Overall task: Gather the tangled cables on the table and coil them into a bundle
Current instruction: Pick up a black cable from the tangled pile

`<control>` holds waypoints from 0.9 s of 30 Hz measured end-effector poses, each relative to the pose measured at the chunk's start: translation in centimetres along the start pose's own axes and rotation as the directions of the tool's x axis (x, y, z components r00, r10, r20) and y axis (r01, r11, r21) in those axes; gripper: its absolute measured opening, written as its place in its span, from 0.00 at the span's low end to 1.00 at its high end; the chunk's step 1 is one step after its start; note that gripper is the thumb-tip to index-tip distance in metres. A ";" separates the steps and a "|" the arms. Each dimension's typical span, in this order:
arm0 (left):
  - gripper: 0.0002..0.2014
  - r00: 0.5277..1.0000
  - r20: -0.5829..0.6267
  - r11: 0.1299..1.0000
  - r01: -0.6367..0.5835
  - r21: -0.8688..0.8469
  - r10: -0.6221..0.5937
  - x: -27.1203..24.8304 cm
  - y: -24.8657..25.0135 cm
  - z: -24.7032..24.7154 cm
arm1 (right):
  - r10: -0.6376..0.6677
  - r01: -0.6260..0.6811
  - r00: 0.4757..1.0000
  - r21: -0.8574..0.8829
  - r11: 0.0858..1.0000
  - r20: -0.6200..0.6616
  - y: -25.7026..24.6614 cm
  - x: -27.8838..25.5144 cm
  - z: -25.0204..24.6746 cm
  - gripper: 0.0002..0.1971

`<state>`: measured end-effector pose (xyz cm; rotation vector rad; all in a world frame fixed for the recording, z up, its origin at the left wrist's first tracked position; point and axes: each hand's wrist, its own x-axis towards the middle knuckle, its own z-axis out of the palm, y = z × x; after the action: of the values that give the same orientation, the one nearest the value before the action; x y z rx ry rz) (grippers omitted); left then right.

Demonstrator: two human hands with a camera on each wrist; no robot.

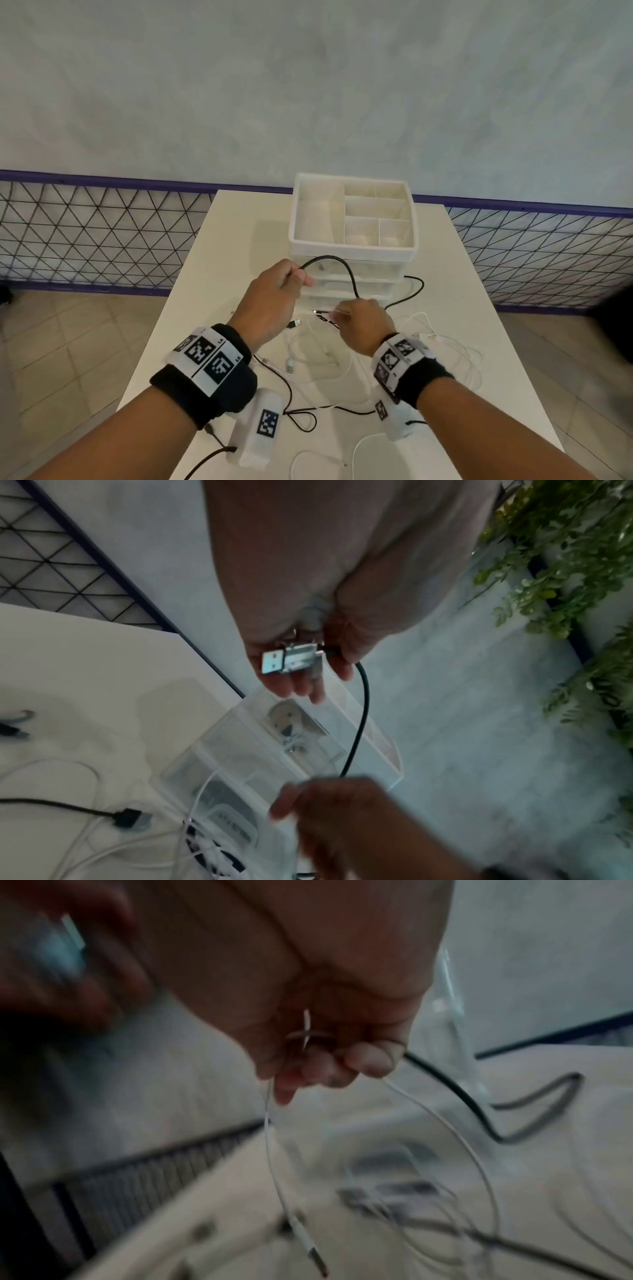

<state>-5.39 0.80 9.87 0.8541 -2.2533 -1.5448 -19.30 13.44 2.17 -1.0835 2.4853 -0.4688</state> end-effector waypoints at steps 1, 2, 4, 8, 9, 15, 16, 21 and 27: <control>0.11 1.000 -0.007 1.000 0.000 0.031 0.000 0.0 -0.1 0.0 | -0.093 0.095 0.995 0.069 0.993 -0.022 -0.9 -0.4 -1.6 0.21; 0.11 1.000 -0.009 0.999 0.001 0.034 -0.001 0.1 0.1 0.2 | -0.183 0.191 0.981 0.123 0.974 -0.070 -2.0 -1.0 -3.3 0.23; 0.11 0.999 -0.012 0.999 -0.045 0.009 0.046 0.3 0.4 0.8 | -0.294 0.333 0.934 0.201 0.921 -0.202 -3.9 -2.3 -6.7 0.20; 0.11 0.996 0.054 0.990 -0.062 -0.124 0.069 0.4 0.9 1.6 | -0.176 0.325 0.902 0.352 0.878 -0.395 -4.2 -3.9 -11.7 0.10; 0.11 0.993 0.106 0.979 -0.021 -0.200 0.043 0.2 0.8 1.5 | -0.117 0.301 0.888 0.371 0.879 -0.444 -3.5 -3.9 -12.6 0.10; 0.11 0.998 0.054 0.916 0.061 -0.397 -0.043 0.5 1.4 -0.1 | -0.098 0.263 0.910 0.380 0.887 -0.402 -0.8 -4.8 -14.6 0.10; 0.12 0.997 -0.034 0.916 0.043 -0.400 -0.062 0.9 1.7 -0.3 | -0.122 0.259 0.924 0.361 0.896 -0.361 -1.0 -5.2 -14.3 0.10; 0.09 0.999 0.015 0.913 0.052 -0.405 -0.050 1.4 4.1 0.4 | -0.224 0.314 0.930 0.311 0.897 -0.292 -2.6 -5.7 -12.6 0.11; 0.11 0.985 0.170 0.926 0.074 -0.371 -0.011 0.2 3.1 2.0 | -0.186 0.333 0.875 0.277 0.902 -0.447 -3.2 -4.9 -14.0 0.09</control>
<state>-7.56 3.02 11.89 0.6882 -1.9467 -2.0471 -20.80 17.11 16.81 -1.2824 2.4536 -1.2892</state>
